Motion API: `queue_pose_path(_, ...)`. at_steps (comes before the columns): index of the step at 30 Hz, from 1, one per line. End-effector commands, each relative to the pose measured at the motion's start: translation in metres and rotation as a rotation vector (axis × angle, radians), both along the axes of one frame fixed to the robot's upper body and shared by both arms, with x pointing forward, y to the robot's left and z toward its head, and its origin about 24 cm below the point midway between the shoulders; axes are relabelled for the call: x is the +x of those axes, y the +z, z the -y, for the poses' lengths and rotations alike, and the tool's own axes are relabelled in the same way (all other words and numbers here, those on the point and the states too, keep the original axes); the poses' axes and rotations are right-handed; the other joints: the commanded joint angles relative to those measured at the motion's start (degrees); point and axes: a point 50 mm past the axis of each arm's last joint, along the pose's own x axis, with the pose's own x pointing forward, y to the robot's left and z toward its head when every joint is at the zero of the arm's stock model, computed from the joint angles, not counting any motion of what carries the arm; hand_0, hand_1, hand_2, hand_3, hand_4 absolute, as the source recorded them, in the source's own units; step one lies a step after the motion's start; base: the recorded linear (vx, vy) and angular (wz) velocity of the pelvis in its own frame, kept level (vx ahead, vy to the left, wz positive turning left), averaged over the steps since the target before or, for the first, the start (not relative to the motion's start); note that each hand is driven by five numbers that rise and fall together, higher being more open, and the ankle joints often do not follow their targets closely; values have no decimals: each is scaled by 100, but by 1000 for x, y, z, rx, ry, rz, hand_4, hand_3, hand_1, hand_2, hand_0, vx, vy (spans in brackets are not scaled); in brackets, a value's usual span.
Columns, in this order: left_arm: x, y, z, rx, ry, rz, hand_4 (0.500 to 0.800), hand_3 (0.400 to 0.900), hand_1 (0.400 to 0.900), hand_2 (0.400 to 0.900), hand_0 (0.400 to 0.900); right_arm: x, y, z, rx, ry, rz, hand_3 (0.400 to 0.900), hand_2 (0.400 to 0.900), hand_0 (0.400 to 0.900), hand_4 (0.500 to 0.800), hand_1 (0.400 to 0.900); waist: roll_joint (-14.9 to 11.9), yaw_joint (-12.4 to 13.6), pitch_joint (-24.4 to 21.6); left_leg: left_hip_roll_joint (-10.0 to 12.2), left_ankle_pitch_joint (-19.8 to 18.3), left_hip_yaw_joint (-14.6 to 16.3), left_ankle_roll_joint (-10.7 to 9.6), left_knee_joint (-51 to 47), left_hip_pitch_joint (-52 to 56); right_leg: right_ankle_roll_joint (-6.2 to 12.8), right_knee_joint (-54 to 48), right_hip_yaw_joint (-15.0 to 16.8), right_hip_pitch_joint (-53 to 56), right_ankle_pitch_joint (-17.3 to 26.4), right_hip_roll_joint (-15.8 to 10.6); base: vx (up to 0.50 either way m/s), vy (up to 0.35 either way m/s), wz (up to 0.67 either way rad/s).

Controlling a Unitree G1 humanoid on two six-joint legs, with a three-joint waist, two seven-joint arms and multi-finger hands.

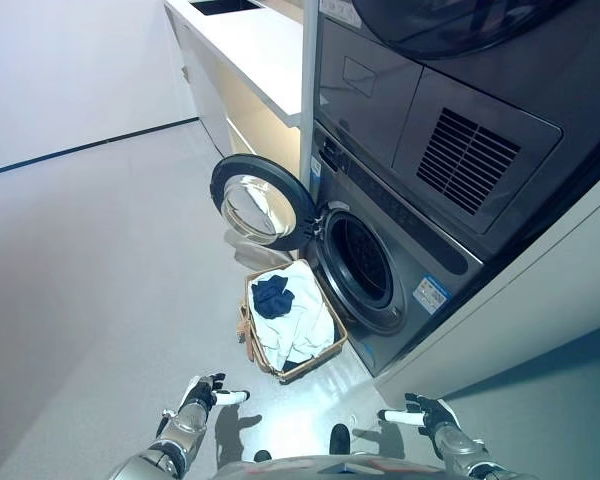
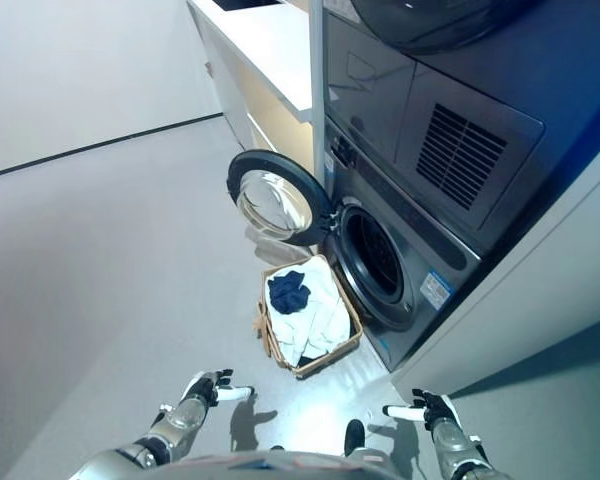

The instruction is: Put the clothes in the basket into the washing machine.

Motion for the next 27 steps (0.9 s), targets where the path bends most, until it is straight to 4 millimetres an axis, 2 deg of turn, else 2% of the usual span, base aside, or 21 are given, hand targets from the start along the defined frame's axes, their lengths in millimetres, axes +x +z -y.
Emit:
queue_pose_path(1, 25, 14, -14, 28, 18, 96, 800, 900, 900, 900, 900, 21, 7, 0, -4, 11, 52, 900, 900, 900, 800, 900, -73, -72, -88, -239, -223, 180, 116, 286, -239, 579, 820, 297, -21, -117, -557, 2, 233, -5)
queue_pose_path(6, 26, 15, -17, 41, -8, 85, 800, 900, 900, 900, 900, 15, 5, 1, 4, -13, 39, 900, 900, 900, 800, 900, 10, -132, 124, -501, -275, 99, 389, 120, 196, 438, 2428, 508, -582, 346, -831, 19, 234, 6)
queue_pose_path(9, 27, 15, -18, 40, -17, 77, 800, 900, 900, 900, 900, 10, 3, 2, 7, -27, 26, 900, 900, 900, 800, 900, 42, -155, 207, -573, -340, 53, 447, 66, 415, 400, 2791, 462, -911, 414, -915, 59, 137, 14)
queue_pose_path(11, 27, 15, -18, 41, -21, 71, 800, 900, 900, 900, 900, 5, 2, 5, 8, -48, 16, 900, 900, 900, 800, 900, 24, -252, 247, -644, -399, -18, 412, 12, 586, 529, 2281, 415, -1170, 667, -948, 128, 48, 27)
queue_pose_path(12, 27, 15, -17, 41, -21, 71, 800, 900, 900, 900, 900, 5, 2, 5, 7, -48, 16, 900, 900, 900, 800, 900, 33, -258, 259, -635, -402, -26, 411, 10, 600, 529, 2270, 402, -1147, 669, -943, 138, -5, 29)
queue_pose_path(14, 28, 15, -16, 42, -25, 74, 800, 900, 900, 900, 900, 7, 3, 6, 10, -62, 26, 900, 900, 900, 800, 900, -43, -381, 330, -710, -483, -144, 332, 17, 734, 698, 1360, 480, -1222, 998, -875, 160, -49, 32)
queue_pose_path(18, 28, 15, -17, 46, -23, 74, 800, 900, 900, 900, 900, 7, 3, 4, 14, -72, 30, 900, 900, 900, 800, 900, -169, -523, 416, -745, -622, -230, 222, 53, 910, 937, 313, 504, -1248, 1493, -880, 168, -43, 26)
queue_pose_path(22, 29, 15, -16, 47, -24, 77, 800, 900, 900, 900, 900, 7, 3, 5, 14, -73, 37, 900, 900, 900, 800, 900, -261, -575, 344, -772, -751, -311, 177, 88, 960, 974, 40, 394, -1127, 1582, -776, 142, -54, 22)
queue_pose_path(24, 32, 17, -15, 51, -29, 88, 800, 900, 900, 900, 900, 10, 5, 6, 11, -70, 48, 900, 900, 900, 800, 900, -298, -577, 281, -745, -800, -385, 157, 94, 948, 960, 97, 523, -1097, 1566, -716, 161, -107, 12)
queue_pose_path(27, 40, 21, -15, 57, -18, 117, 800, 900, 900, 900, 900, 20, 9, 8, 6, -76, 81, 900, 900, 900, 800, 900, -318, -559, 237, -667, -853, -421, 99, 75, 906, 957, 23, 517, -1182, 1590, -620, 153, -129, 1)
